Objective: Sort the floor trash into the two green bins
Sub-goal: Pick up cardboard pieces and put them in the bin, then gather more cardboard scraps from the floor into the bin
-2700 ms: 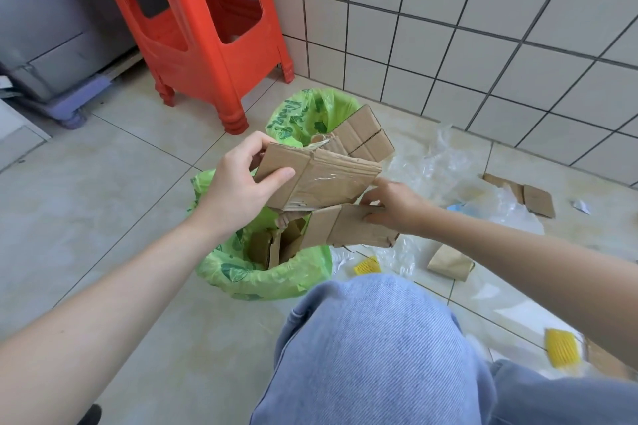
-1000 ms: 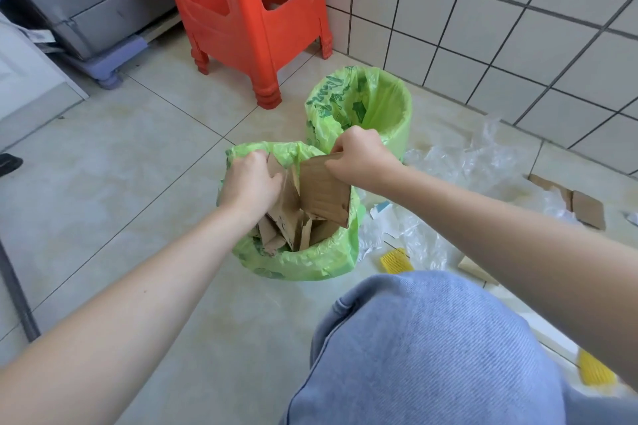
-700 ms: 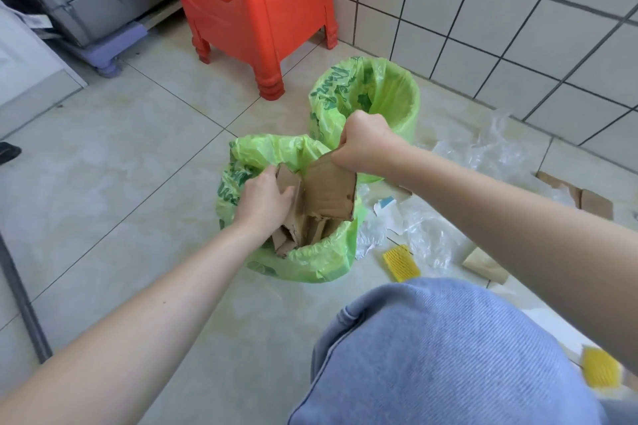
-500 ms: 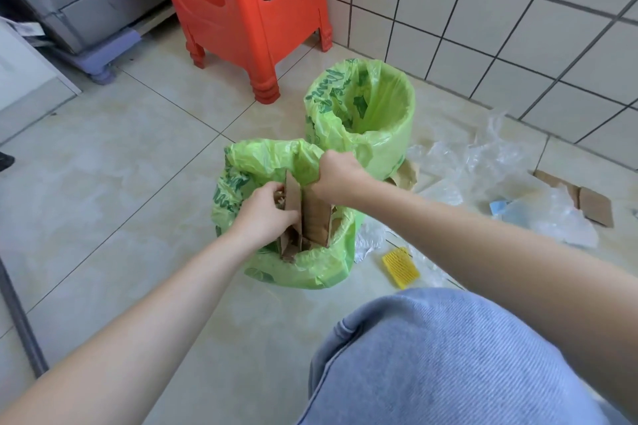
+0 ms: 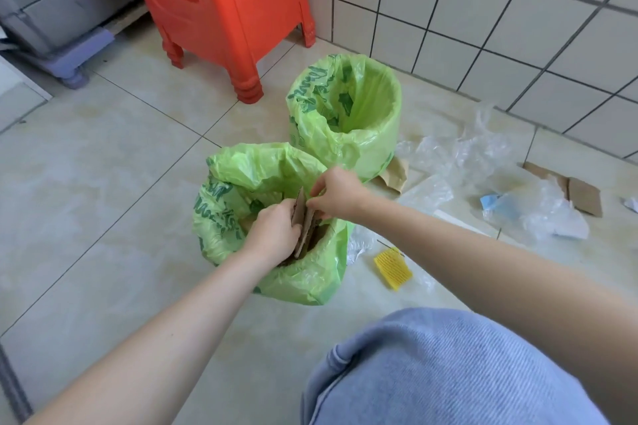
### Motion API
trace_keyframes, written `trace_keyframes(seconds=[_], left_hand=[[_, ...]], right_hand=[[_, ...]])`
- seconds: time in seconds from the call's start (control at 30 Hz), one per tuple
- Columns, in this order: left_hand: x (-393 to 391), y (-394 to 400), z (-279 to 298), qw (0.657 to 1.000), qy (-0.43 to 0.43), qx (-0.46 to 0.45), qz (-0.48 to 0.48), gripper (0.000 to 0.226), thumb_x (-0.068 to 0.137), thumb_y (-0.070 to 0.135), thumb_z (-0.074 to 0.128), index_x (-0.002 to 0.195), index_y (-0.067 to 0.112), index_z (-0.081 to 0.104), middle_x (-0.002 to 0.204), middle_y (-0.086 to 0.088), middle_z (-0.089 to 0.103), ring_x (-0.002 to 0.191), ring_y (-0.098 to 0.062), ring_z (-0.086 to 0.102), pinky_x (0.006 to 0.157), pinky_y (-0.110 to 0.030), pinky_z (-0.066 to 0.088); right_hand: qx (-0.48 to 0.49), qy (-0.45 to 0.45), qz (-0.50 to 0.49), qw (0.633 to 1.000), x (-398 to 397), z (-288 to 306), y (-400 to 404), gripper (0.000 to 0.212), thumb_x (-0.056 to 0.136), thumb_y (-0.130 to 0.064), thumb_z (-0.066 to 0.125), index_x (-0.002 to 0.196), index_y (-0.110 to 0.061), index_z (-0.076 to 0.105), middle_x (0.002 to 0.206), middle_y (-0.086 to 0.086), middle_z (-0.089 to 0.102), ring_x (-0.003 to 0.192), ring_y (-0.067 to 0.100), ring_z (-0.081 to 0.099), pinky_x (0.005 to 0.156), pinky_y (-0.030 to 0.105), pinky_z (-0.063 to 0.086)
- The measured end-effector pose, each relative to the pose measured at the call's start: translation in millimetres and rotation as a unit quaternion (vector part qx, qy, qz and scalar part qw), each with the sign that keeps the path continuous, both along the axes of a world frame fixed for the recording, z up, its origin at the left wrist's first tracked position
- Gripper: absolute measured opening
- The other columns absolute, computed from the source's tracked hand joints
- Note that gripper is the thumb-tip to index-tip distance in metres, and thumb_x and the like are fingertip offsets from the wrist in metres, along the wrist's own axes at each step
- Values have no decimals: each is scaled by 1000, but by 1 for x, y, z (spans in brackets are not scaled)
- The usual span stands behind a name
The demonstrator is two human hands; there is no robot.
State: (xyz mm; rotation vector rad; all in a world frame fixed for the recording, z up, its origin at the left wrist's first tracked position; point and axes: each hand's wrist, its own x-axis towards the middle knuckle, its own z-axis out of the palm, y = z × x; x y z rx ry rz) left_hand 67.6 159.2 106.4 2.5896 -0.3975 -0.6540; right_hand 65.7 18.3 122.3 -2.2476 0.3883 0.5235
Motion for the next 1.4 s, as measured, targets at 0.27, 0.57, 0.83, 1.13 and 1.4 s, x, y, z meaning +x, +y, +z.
trace_keyframes(seconds=[0.27, 0.57, 0.83, 1.13, 1.4], left_hand=[[8, -3, 7, 999, 49, -3, 4, 49, 93, 25, 53, 140, 16, 44, 133, -7, 57, 123, -26, 51, 95, -30, 40], [-10, -42, 57, 992, -72, -95, -36, 34, 90, 20, 52, 123, 20, 58, 119, 5, 64, 100, -15, 61, 90, -33, 50], [-55, -112, 54, 984, -54, -123, -120, 24, 87, 16, 51, 108, 19, 64, 99, 4, 68, 94, -19, 62, 84, -34, 52], [-92, -188, -25, 976, 4, -62, -208, 23, 85, 16, 51, 104, 24, 63, 93, 7, 67, 87, -18, 62, 79, -37, 53], [-99, -256, -75, 945, 3, 5, -327, 27, 89, 17, 43, 111, 22, 58, 103, 3, 65, 97, -20, 57, 79, -36, 51]], right_hand=[[-199, -101, 145, 964, -9, 9, -8, 24, 92, -18, 55, 112, -7, 59, 105, 12, 63, 93, 32, 63, 79, 41, 55], [-285, -63, 127, 948, -51, 53, -99, 26, 90, -20, 44, 111, -10, 57, 106, 11, 63, 95, 32, 62, 78, 42, 55], [-290, 7, 116, 950, -135, 53, -175, 36, 93, -30, 46, 127, -20, 49, 118, 3, 62, 109, 25, 56, 87, 40, 50], [-265, 81, 73, 958, -227, 3, -253, 36, 95, -31, 46, 130, -21, 47, 120, -5, 61, 118, 19, 49, 85, 30, 43], [-234, 125, -12, 964, -273, -67, -319, 33, 93, -31, 45, 125, -22, 49, 120, -2, 61, 114, 21, 52, 88, 31, 44]])
